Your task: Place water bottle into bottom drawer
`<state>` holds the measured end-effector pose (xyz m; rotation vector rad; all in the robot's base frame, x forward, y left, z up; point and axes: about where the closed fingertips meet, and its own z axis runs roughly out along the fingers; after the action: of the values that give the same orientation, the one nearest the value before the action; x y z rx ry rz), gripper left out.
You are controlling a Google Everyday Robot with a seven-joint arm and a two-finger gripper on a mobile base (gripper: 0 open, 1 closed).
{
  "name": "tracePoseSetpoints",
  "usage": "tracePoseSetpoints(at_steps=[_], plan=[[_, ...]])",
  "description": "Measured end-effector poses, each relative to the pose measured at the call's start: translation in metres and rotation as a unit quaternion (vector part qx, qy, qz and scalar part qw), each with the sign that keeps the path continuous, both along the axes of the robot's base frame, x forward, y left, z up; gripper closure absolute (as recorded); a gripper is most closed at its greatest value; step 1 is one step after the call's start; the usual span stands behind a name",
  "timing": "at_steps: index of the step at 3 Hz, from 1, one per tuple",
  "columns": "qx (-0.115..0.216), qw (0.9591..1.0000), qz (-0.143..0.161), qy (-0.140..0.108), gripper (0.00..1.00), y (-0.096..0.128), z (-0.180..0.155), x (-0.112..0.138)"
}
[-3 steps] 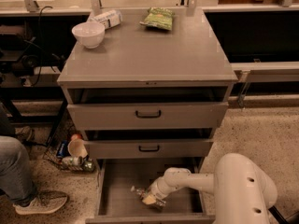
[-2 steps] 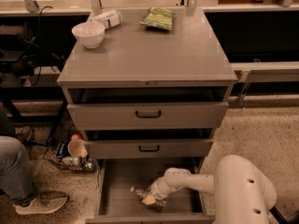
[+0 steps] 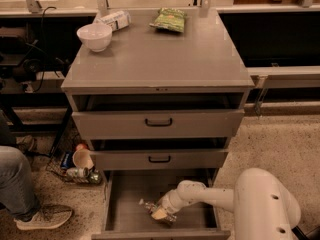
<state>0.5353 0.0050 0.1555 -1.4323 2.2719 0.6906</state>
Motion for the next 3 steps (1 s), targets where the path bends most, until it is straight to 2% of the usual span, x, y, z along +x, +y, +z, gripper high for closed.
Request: tracePoseSetpoints(at_steps=[1,2,3], plan=[[0.005,1.0000,-0.005,-0.002,0.17,-0.002,0.004,0.001],[0.011,0.9998,-0.017,-0.007,0.00,-0.009,0.011,0.005],[0.018,0.9983,-0.049,-0.026,0.00,-0.032,0.030,0.012]])
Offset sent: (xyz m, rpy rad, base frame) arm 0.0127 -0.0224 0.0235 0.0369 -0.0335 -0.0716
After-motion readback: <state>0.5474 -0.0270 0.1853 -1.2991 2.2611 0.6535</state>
